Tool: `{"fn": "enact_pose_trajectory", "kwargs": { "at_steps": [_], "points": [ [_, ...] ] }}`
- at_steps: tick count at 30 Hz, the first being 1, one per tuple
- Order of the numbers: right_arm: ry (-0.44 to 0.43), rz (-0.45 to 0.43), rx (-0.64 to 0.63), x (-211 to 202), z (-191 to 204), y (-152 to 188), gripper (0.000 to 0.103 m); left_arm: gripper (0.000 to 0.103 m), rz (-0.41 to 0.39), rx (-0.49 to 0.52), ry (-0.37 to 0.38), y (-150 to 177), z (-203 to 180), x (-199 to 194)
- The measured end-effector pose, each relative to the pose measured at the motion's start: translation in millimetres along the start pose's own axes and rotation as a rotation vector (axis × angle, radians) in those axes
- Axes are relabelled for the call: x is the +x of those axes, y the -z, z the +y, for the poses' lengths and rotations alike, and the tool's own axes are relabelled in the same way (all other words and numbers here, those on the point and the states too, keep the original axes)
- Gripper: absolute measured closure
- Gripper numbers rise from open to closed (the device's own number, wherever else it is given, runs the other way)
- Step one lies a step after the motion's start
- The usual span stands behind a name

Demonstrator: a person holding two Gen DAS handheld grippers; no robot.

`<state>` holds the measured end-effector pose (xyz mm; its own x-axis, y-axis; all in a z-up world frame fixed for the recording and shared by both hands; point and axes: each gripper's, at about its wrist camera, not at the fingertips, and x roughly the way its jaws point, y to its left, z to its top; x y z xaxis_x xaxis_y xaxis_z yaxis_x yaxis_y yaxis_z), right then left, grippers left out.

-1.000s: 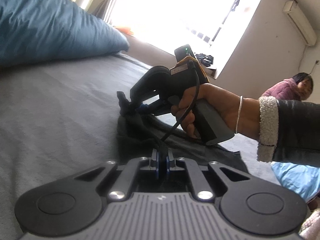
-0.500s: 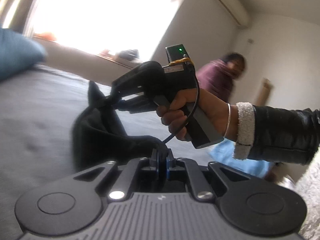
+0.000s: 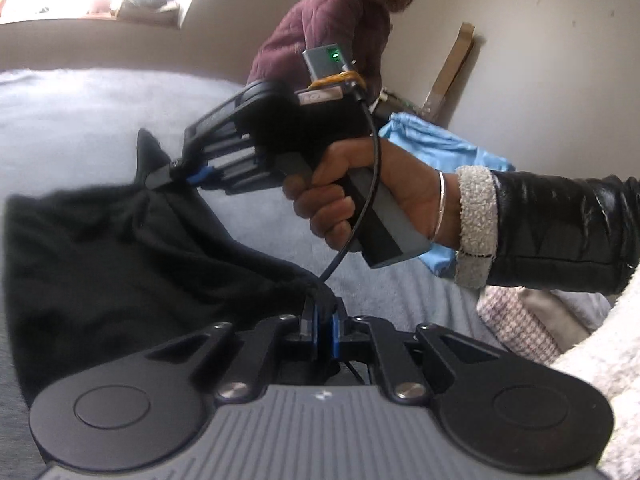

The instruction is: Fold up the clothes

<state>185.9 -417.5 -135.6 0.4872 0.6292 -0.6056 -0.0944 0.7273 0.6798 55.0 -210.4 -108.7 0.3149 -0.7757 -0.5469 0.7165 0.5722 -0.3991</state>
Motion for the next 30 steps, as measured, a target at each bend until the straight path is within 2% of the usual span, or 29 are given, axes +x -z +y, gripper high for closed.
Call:
{"fn": "enact_pose_trajectory", "kwargs": {
  "at_steps": [4,7,8,9,11,13,14,15,19,23,25,28,30],
  "points": [
    [-0.041,-0.006,0.022,-4.7,-29.2,0.3,0.096,0.096,0.027,0.036,-0.009,4.5,0.8,-2.2],
    [-0.057,0.008,0.023,2.7,-46.0,-2.2,0.096,0.095,0.078,0.024,-0.007,5.6,3.0,3.3],
    [-0.045,0.016,0.025,6.1,-52.2,-1.5,0.095,0.091,0.104,0.012,-0.005,6.1,8.5,4.3],
    [-0.03,0.026,0.028,9.5,-58.4,-0.2,0.092,0.079,0.132,-0.008,-0.006,7.9,12.0,4.8],
    [-0.013,0.045,0.064,13.6,-73.3,3.0,0.09,0.07,0.165,-0.054,0.001,13.4,14.3,-0.8],
    [-0.058,0.039,0.165,5.9,-91.6,7.6,0.087,0.065,0.165,-0.052,0.023,16.9,17.2,-10.0],
    [-0.082,0.031,0.217,0.1,-100.6,10.1,0.08,0.059,0.165,-0.049,0.034,18.5,19.0,-14.4],
    [-0.088,0.019,0.256,-7.6,-107.8,13.5,0.072,0.055,0.16,-0.047,0.045,20.9,20.0,-21.2],
    [-0.056,-0.019,0.293,-49.4,-117.4,32.4,0.063,0.052,0.139,-0.064,0.06,24.1,33.3,-51.7],
    [-0.102,-0.035,0.166,-98.1,-93.2,52.7,0.063,0.052,0.138,-0.088,-0.014,33.5,47.8,-76.1],
    [-0.124,-0.037,0.058,-120.5,-73.7,65.5,0.063,0.052,0.132,-0.114,-0.071,37.4,62.0,-88.8],
    [-0.093,0.013,-0.075,-125.2,-48.4,87.1,0.063,0.052,0.118,-0.153,-0.189,41.6,79.5,-95.3],
    [-0.043,0.059,-0.167,-113.8,-33.8,100.2,0.064,0.052,0.103,-0.187,-0.266,44.7,88.8,-100.0]
  ]
}}
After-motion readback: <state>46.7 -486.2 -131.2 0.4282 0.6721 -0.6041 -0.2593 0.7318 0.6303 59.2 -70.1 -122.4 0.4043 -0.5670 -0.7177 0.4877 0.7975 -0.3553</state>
